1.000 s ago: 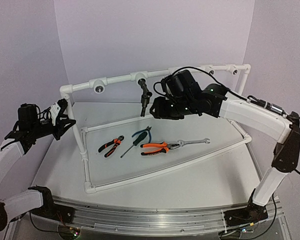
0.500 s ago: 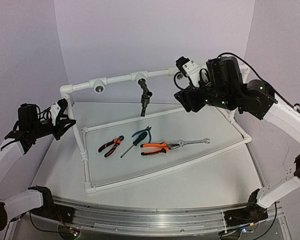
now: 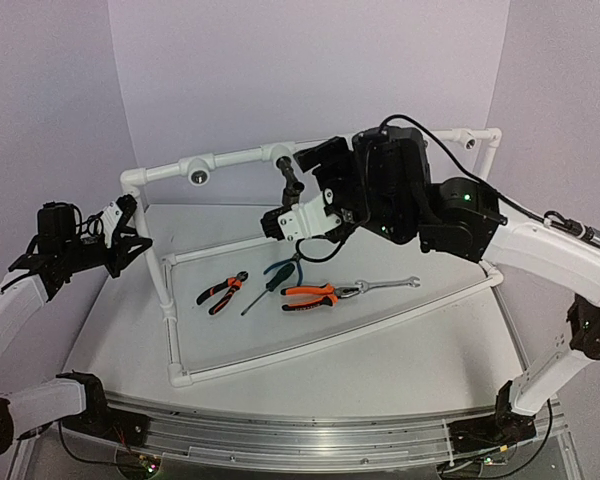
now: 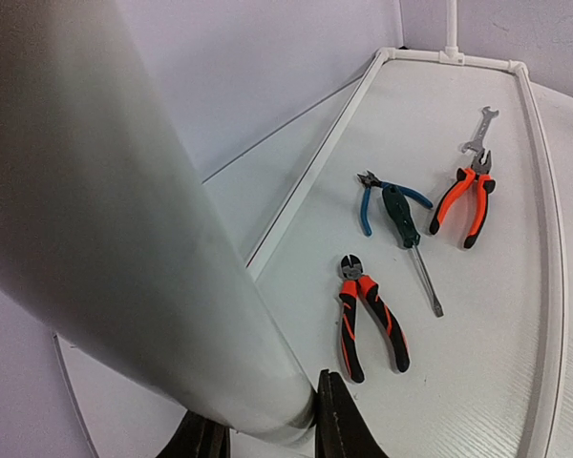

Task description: Install the water faucets

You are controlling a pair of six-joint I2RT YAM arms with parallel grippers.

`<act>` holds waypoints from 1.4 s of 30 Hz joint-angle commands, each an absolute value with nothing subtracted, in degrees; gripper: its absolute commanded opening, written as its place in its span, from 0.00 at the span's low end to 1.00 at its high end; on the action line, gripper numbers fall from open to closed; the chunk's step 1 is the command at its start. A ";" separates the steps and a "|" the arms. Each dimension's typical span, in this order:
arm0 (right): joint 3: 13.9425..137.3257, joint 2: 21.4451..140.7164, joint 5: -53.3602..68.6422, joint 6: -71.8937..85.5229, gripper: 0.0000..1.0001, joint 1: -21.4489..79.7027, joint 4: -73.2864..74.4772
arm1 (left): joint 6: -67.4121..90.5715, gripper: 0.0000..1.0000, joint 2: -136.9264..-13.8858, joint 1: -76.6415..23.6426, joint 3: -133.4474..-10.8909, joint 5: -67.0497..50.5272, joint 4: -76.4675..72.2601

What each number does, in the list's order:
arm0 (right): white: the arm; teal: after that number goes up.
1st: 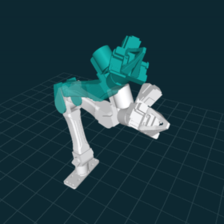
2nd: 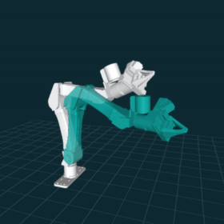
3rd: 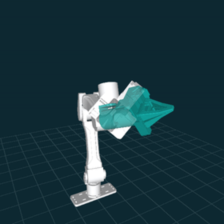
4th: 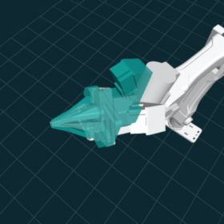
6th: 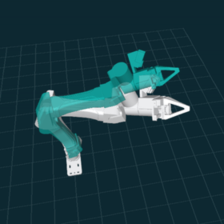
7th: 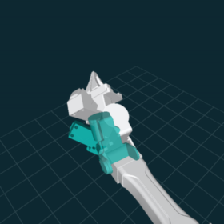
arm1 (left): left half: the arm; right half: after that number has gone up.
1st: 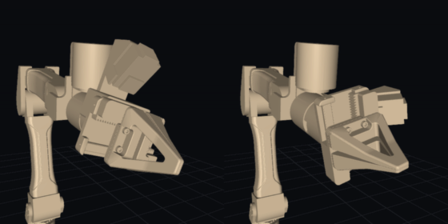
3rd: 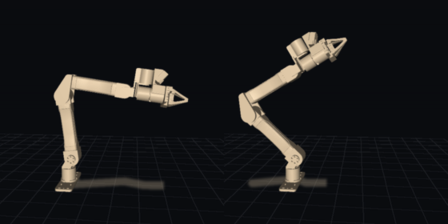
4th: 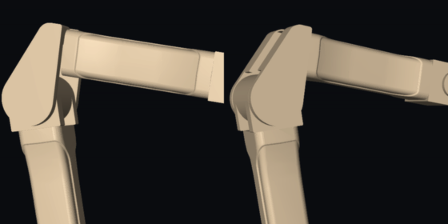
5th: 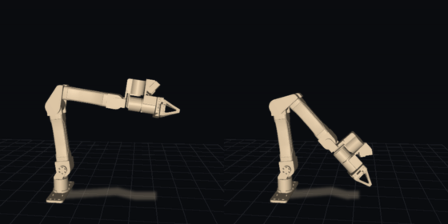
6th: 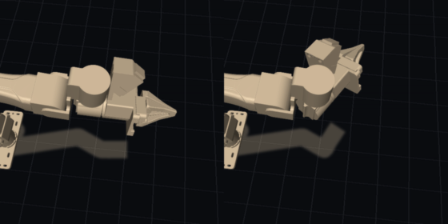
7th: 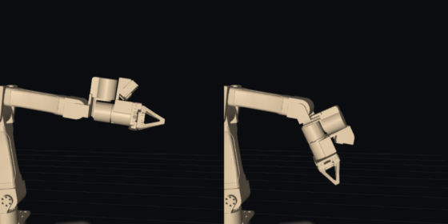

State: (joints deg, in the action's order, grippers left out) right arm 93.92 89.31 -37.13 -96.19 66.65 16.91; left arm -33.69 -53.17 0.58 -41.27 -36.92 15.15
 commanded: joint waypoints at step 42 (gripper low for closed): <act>116.66 108.43 -36.24 -115.56 0.53 65.78 43.35 | -44.84 0.00 -58.47 -2.20 -36.17 -40.74 30.74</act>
